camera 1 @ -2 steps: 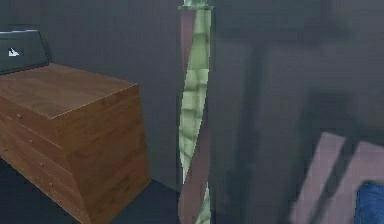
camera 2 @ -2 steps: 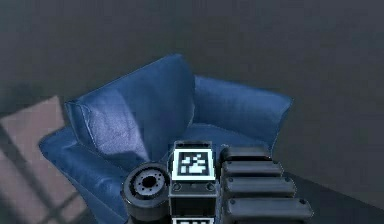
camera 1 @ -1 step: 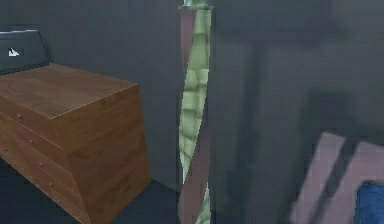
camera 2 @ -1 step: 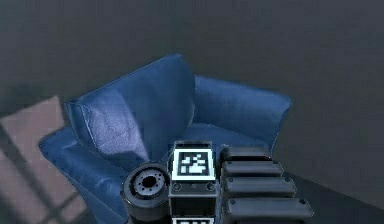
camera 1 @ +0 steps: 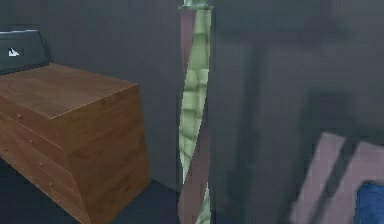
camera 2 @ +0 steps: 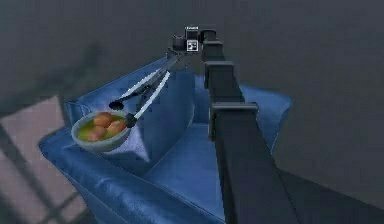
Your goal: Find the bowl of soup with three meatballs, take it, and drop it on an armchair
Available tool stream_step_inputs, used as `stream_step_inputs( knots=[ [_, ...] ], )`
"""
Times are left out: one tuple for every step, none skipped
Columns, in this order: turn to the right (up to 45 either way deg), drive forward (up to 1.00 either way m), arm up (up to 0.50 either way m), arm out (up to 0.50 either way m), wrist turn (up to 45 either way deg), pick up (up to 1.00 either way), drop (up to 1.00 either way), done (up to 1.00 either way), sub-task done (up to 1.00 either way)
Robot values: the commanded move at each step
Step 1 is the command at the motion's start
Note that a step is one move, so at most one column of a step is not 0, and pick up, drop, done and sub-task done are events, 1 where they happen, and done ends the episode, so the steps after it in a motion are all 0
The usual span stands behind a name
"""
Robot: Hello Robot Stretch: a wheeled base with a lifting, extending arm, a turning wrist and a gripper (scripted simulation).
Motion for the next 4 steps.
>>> stream_step_inputs(
  knots=[
    [0.0,0.00,0.00,0.00,45.0,0.00,0.00,0.00,0.00],
    [0.0,0.00,0.00,0.00,45.0,0.00,0.00,0.00,0.00],
    [0.0,0.00,0.00,0.00,42.0,0.00,0.00,0.00,0.00],
    [0.0,0.00,-0.26,0.00,0.0,0.00,0.00,0.00,0.00]
  ],
)
